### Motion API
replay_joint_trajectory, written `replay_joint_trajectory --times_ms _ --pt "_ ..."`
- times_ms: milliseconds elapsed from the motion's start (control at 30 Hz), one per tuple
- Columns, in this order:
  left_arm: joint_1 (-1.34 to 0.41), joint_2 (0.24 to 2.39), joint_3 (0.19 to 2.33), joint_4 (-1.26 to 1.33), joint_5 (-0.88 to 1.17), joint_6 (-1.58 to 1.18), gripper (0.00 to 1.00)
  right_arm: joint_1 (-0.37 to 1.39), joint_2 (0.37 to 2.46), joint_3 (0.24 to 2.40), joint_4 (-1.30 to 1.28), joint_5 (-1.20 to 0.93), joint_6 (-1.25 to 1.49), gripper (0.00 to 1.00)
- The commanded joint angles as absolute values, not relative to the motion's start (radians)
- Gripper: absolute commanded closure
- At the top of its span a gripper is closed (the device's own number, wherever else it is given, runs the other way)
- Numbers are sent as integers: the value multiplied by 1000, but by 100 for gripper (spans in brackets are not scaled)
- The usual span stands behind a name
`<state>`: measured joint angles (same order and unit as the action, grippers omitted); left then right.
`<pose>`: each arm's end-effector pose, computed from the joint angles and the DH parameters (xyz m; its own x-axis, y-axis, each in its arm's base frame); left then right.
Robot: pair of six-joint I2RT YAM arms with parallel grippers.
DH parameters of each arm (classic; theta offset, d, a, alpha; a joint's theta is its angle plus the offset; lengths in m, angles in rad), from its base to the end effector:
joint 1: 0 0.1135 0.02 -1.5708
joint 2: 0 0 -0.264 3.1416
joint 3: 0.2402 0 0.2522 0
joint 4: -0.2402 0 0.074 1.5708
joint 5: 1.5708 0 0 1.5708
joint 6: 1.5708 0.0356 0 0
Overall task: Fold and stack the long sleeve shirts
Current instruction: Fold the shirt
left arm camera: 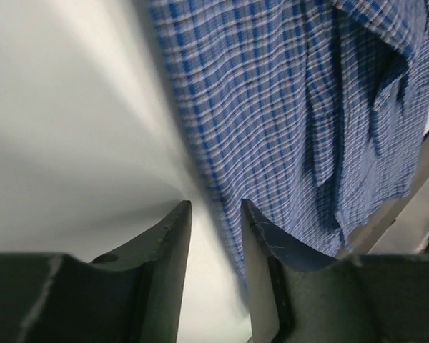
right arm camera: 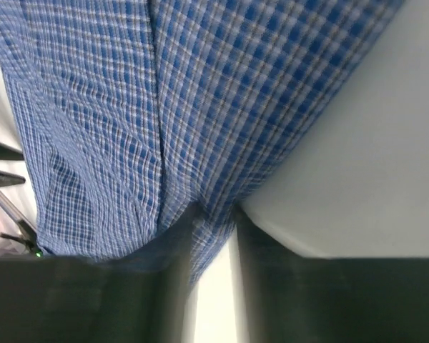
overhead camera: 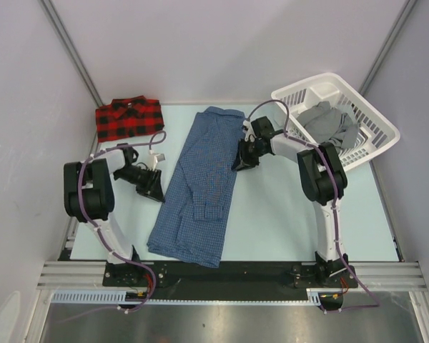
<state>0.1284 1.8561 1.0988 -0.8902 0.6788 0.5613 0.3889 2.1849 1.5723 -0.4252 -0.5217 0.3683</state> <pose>0.3061 0.0170 0.1407 -0.9156 0.2995 -0.2684 0.4016 0.7162 -0.5708 0.4192 0.1910 0.1472 -0.9462 -0.0504 -0.3195 -0.2383 0.7764 0.5834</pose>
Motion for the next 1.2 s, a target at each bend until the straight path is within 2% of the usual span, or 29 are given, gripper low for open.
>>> replay_joint_trajectory --times_ms 0,33,67,167,367,600,800,833,900,933,967,1033,1167 --pt "48 1888 1052 -796 724 493 65 364 2246 1606 -417 -483 380 89" --pt "35 1890 1046 -792 730 486 68 345 2253 1633 -432 -468 362 98" --pt "23 1893 1036 -788 736 477 75 335 2259 1653 -442 -454 348 100" --pt "-35 1913 1019 -776 779 451 87 299 2301 1748 -463 -399 308 100" --pt "-66 1994 1083 -752 837 376 91 271 2391 1916 -528 -384 250 100" --pt "-66 2040 1167 -727 819 305 96 285 2327 1760 -494 -397 270 100" --pt "-39 2010 1157 -729 761 295 100 290 2324 1758 -471 -393 279 100" --pt "-31 2006 1154 -727 764 285 100 291 2325 1772 -471 -394 278 94" --pt "-18 1999 1154 -751 807 305 88 288 2319 1781 -483 -399 268 81" --pt "-18 1990 1149 -759 837 334 78 282 2310 1786 -492 -403 255 64" --pt "-18 1941 1144 -768 862 350 63 275 2298 1787 -503 -419 247 56" --pt "-20 1867 1132 -775 885 386 49 255 2232 1789 -554 -458 210 42" --pt "-25 1566 1147 -802 815 445 30 241 2025 1712 -589 -526 132 26"
